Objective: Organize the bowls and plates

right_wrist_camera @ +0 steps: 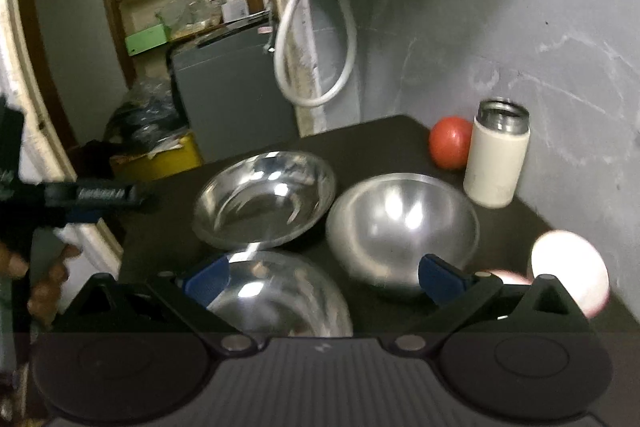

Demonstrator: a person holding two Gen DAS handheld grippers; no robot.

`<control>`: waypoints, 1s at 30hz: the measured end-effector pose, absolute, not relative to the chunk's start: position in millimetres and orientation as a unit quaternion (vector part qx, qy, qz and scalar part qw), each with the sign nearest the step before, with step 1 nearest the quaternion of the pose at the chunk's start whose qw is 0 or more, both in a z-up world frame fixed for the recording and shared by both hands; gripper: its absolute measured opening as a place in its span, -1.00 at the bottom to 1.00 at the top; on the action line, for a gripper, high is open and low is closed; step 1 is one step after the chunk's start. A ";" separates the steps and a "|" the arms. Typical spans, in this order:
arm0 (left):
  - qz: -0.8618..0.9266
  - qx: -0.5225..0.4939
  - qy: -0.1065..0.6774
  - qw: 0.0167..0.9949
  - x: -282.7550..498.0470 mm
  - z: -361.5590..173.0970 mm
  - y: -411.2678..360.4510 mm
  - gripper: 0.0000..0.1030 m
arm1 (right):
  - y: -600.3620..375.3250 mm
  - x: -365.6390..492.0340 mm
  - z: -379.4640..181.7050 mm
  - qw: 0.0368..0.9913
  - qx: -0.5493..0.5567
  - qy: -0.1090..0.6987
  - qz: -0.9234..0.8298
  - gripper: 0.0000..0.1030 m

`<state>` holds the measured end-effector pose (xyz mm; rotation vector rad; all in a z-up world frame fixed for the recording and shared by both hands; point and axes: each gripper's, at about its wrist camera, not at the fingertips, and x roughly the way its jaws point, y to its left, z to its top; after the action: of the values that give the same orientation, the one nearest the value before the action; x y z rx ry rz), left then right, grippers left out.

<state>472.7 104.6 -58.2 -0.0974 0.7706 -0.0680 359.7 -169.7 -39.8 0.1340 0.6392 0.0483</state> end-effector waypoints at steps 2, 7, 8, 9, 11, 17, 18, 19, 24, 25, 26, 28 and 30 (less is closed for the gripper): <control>-0.029 -0.061 0.382 0.922 483.0 -63.8 105.2 0.98 | -172.4 381.8 -40.5 0.948 0.069 0.311 0.020 1.00; -0.029 -0.090 0.388 0.917 497.2 -75.8 105.0 0.98 | -175.0 431.3 -41.5 0.948 0.060 0.311 0.040 1.00; -0.032 -0.092 0.389 0.916 497.9 -77.6 104.0 0.98 | -174.3 442.6 -41.2 0.948 0.056 0.311 0.047 1.00; -0.035 -0.092 0.390 0.916 499.1 -79.3 102.9 0.96 | -174.6 450.4 -41.2 0.948 0.054 0.310 0.053 1.00; -0.042 -0.094 0.391 0.915 501.9 -81.0 100.0 0.93 | -174.5 470.4 -42.7 0.946 0.049 0.315 0.066 0.99; -0.069 -0.101 0.397 0.910 510.8 -85.5 92.4 0.74 | -177.1 514.2 -54.3 0.932 0.052 0.349 0.084 0.84; -0.073 -0.103 0.398 0.909 512.2 -86.2 91.3 0.70 | -176.9 517.1 -56.2 0.931 0.048 0.353 0.085 0.82; -0.077 -0.103 0.399 0.908 513.3 -87.0 89.5 0.68 | -176.3 521.0 -57.6 0.929 0.045 0.357 0.086 0.78; -0.093 -0.101 0.408 0.903 520.1 -91.1 81.8 0.41 | -172.6 536.1 -68.6 0.918 0.038 0.383 0.094 0.64; -0.094 -0.103 0.410 0.901 521.5 -91.9 80.7 0.38 | -172.2 538.6 -71.3 0.915 0.038 0.390 0.094 0.57; -0.095 -0.104 0.412 0.900 522.4 -92.6 80.5 0.33 | -171.7 540.7 -73.8 0.913 0.038 0.395 0.093 0.49; -0.099 -0.109 0.415 0.898 524.8 -93.6 80.4 0.19 | -170.8 543.6 -76.0 0.910 0.038 0.402 0.091 0.39; -0.102 -0.113 0.418 0.895 527.1 -94.9 80.0 0.02 | -170.0 545.8 -77.0 0.907 0.036 0.409 0.092 0.29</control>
<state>527.1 80.0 -94.9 -0.2337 0.8673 -0.2116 545.8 -170.0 -77.0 0.0733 0.8437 0.1905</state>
